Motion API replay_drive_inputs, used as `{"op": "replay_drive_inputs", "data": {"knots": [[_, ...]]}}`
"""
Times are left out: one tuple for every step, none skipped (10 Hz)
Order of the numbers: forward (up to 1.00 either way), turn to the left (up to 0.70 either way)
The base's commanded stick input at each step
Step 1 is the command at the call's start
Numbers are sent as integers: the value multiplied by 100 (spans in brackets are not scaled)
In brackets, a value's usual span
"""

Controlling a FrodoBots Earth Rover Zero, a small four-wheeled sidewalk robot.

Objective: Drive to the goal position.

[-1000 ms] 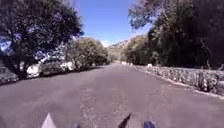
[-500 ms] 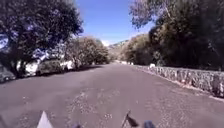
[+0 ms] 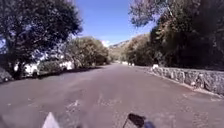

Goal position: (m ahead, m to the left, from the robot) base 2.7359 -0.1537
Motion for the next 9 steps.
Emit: {"op": "replay_drive_inputs", "data": {"knots": [[85, 0], [85, 0], [85, 0], [85, 0], [85, 0], [85, 0], [85, 0], [85, 0], [85, 0]]}}
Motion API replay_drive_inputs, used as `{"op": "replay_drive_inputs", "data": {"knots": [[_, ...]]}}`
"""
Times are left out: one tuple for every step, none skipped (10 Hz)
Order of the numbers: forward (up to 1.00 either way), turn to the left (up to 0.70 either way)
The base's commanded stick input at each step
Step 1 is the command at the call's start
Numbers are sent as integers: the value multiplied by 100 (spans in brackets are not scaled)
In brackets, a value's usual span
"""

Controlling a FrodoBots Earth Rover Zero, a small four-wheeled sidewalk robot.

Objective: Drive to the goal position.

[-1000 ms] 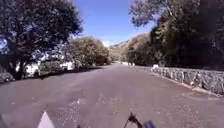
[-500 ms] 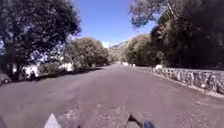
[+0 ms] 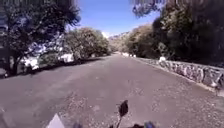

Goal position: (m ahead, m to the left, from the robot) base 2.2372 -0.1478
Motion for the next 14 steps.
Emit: {"op": "replay_drive_inputs", "data": {"knots": [[85, 0], [85, 0], [85, 0], [85, 0], [85, 0], [85, 0], [85, 0], [85, 0], [85, 0], [85, 0], [85, 0], [85, 0], [85, 0], [85, 0]]}}
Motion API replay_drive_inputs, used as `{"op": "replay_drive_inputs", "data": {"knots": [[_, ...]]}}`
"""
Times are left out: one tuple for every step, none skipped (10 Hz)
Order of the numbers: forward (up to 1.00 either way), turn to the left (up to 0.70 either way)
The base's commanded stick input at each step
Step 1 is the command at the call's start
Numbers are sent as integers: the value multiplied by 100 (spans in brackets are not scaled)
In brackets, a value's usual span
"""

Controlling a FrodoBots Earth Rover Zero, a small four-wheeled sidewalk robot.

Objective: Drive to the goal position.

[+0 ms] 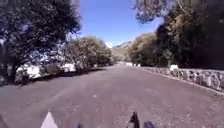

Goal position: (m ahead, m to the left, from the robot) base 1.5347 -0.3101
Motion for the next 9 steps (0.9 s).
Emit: {"op": "replay_drive_inputs", "data": {"knots": [[85, 0], [85, 0], [85, 0], [85, 0], [85, 0], [85, -10], [85, -22], [85, -33], [85, -21]]}}
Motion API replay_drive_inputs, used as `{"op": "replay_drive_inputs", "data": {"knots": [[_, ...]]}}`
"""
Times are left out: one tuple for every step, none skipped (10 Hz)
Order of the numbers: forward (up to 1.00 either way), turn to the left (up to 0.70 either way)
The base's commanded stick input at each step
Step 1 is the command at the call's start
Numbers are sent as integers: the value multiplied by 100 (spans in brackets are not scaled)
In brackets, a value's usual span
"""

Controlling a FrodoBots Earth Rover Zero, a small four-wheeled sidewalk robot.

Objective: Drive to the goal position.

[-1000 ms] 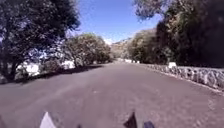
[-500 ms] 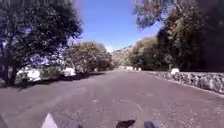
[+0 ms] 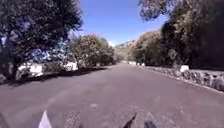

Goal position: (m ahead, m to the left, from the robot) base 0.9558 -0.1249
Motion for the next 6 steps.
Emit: {"op": "replay_drive_inputs", "data": {"knots": [[85, -8], [85, 0], [85, 0], [85, 0], [85, 0], [85, 0]]}}
